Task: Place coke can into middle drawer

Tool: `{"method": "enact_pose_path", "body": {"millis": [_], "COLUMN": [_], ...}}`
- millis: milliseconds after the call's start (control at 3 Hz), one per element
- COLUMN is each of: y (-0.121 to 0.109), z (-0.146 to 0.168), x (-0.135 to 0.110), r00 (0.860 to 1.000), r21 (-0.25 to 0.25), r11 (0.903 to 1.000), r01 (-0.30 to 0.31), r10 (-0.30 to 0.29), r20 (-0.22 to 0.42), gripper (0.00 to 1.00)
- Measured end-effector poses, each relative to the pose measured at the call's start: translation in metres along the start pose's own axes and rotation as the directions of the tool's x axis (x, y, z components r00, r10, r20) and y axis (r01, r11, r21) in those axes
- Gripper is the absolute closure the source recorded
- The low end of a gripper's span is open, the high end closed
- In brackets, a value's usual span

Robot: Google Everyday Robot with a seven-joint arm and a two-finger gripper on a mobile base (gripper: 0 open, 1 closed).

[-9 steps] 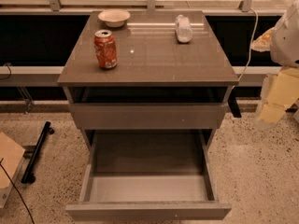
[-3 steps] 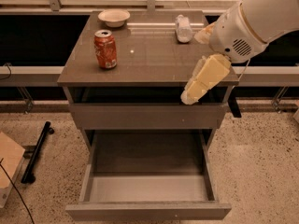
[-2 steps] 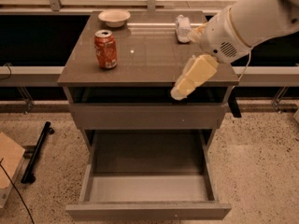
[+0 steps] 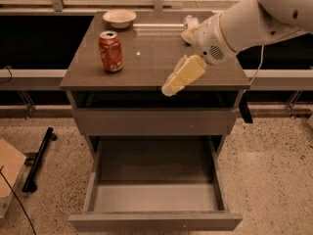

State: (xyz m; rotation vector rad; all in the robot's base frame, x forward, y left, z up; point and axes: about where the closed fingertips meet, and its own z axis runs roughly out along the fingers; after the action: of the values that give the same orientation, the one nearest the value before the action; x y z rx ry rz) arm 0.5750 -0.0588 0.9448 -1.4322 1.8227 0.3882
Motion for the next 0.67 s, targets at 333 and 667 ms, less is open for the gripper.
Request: {"method": "enact_pose_path", "body": {"millis": [333,667], "y": [-0.0255,-0.0255], "z": [0.0544,0.0544], "x": [-0.0057,-0.0057], "r00": [0.998,0.998], "r21": [-0.067,-0.067], "r11": [0.9977,0.9977], "r01": [-0.003,-0.003], "r10": [0.007,0.007], "r20": [0.057,0.057], "gripper": [0.0,0.0]}}
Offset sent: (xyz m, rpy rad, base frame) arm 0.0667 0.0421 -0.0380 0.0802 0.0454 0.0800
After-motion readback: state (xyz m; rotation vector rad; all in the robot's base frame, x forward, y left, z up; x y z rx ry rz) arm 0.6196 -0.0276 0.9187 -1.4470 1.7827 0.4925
